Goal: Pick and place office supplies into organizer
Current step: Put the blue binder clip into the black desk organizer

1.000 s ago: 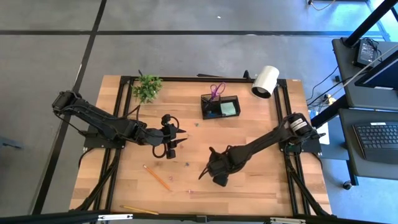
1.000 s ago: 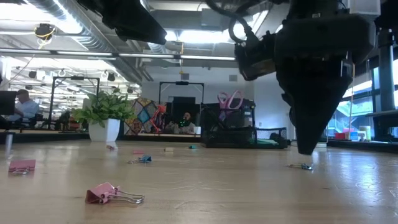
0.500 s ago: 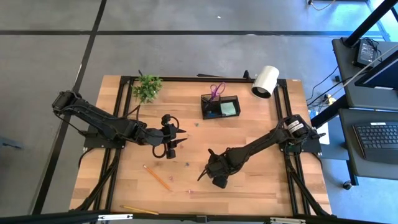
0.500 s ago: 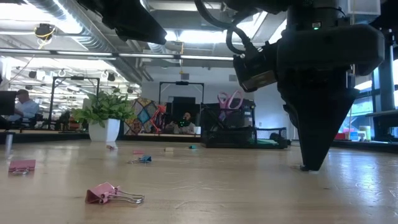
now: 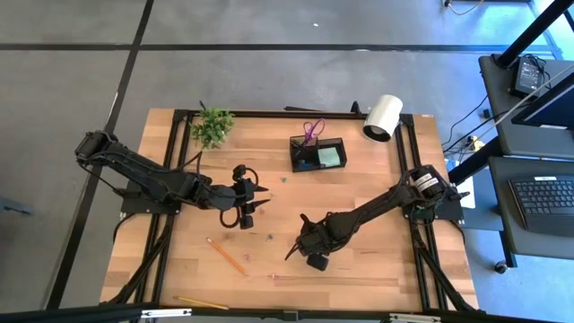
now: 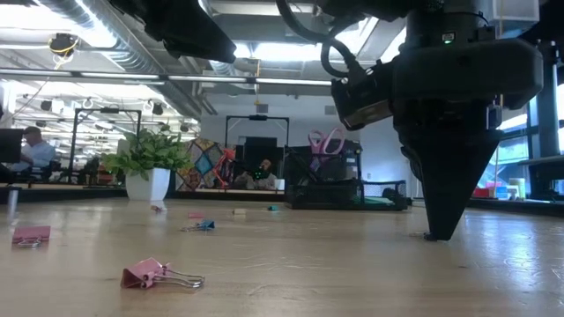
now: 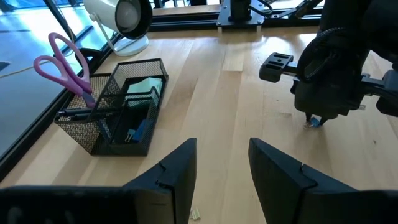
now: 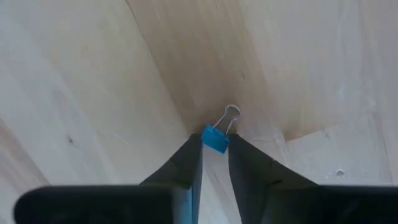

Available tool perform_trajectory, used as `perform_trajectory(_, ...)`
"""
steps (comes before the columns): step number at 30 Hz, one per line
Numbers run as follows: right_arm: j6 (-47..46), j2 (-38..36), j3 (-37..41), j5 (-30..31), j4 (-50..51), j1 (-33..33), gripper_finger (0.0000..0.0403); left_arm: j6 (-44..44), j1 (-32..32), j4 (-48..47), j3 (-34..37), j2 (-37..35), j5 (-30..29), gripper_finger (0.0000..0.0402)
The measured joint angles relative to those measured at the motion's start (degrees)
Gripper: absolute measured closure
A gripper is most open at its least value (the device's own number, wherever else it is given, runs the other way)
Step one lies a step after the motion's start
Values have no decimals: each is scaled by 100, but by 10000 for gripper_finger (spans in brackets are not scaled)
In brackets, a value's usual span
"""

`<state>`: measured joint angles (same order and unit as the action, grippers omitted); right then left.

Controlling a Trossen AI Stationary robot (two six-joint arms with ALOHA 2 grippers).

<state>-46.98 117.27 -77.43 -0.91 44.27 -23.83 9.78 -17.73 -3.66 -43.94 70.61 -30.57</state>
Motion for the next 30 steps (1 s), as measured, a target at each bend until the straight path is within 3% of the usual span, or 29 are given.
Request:
perform_trajectory(15,390,-60,-143,41,436,49,335,1,2,-1,0,0,-2,261)
perform_trajectory(23,1144,-166,-1011,1028,2207,392,335,2,2,0,0,0,-2,261)
perform_trajectory(30,2038,-170,-1795,1533,2820,1074,330,11,2,13,0,0,-2,261)
